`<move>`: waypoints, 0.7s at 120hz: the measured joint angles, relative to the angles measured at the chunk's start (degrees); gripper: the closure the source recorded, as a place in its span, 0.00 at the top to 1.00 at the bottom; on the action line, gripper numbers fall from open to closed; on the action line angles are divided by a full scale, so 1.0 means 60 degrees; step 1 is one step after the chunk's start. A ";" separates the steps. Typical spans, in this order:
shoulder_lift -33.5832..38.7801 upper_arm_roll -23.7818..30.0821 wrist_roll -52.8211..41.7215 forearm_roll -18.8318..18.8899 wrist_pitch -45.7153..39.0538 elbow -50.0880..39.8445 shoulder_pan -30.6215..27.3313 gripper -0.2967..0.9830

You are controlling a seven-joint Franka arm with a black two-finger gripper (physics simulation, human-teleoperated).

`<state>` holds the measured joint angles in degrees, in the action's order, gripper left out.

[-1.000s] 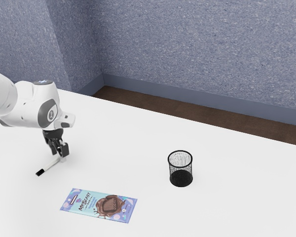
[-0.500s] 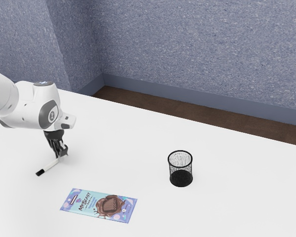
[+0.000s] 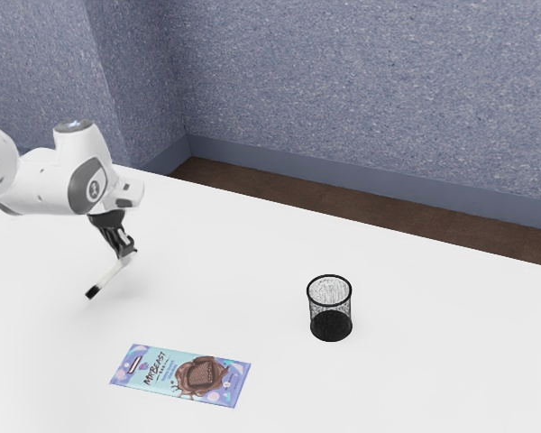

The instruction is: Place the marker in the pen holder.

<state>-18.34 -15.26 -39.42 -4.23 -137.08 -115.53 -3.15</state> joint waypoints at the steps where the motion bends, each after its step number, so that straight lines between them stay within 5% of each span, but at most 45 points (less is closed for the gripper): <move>1: 0.0097 0.0041 0.0008 -0.0019 -0.0046 -0.0030 0.0003 0.18; 41: 0.2422 0.1267 0.0480 -0.0309 -0.1418 -0.0549 -0.0011 0.17; 84: 0.2492 0.2669 0.0839 -0.0546 -0.1907 -0.0359 0.0124 0.17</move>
<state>-3.39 0.75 -34.38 -7.51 -148.52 -117.68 -2.41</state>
